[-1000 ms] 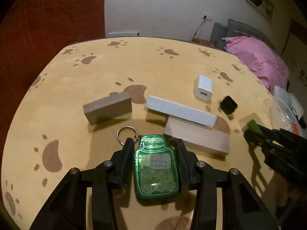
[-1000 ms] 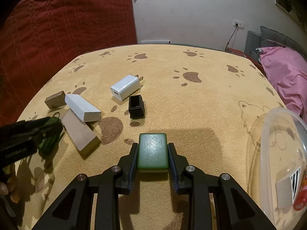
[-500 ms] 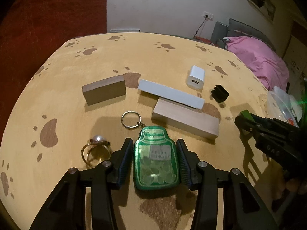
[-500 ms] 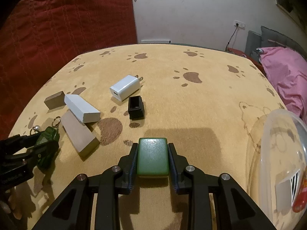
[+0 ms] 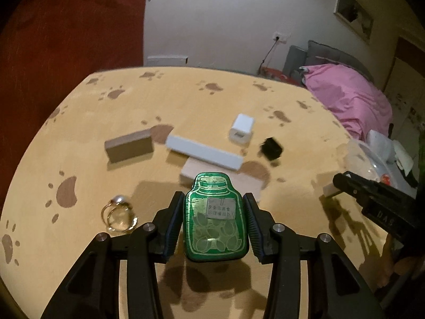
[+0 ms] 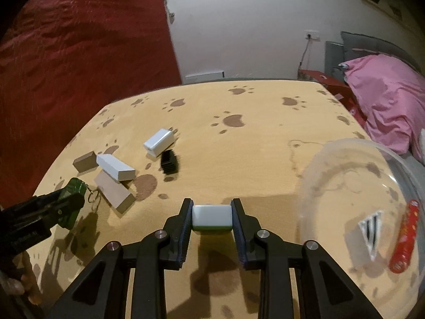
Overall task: Organize rigid objects
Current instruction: 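Carry the tile into the bowl and release with right tool while left carries tin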
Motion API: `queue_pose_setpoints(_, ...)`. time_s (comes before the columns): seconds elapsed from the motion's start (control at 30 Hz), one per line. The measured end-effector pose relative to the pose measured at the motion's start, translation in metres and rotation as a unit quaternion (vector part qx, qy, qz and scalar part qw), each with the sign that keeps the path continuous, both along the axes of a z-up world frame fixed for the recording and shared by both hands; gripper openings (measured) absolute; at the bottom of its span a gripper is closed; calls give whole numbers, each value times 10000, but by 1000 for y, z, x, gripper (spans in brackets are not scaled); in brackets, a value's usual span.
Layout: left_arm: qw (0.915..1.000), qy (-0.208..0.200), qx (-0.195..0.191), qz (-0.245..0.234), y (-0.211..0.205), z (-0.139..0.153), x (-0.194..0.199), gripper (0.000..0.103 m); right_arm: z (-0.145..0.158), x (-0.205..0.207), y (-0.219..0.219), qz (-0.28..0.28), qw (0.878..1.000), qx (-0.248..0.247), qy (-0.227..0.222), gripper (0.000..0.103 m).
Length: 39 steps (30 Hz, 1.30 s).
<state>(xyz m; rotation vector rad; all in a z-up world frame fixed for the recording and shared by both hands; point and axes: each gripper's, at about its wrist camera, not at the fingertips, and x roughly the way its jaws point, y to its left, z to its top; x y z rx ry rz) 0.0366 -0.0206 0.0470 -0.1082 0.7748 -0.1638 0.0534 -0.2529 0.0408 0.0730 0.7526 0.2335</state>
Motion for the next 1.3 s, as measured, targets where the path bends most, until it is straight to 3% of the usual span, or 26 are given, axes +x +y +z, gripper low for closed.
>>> queue_pose_setpoints(0.57,9975,-365,28,-600,-68,38,-9,45,28,-45,-96,-965,9938,300,-473,30)
queue_pose_setpoints(0.87,9941,-394,3,-1007,-106,47,-10,45,17,-55,-127,-1319,9903,190,-396,32)
queue_pose_setpoints(0.93,9934,-406,8,-1076,-114,48,-9,45,16,-57,-131,-1382,9893,190,-422,41)
queue_pose_setpoints(1.0,9922,-412,1,-1174,-123,50,-8,45,16,-60,-134,-1430,9884,200,-478,57)
queue_pose_setpoints(1.1,9906,-404,-33,-1305,-136,52,-7,45,18,-64,-139,-1501,9870,212,-528,69)
queue_pose_setpoints(1.3,9871,-401,-49,-1547,-160,54,-4,45,17,-72,-153,-1714,9832,205,-586,75)
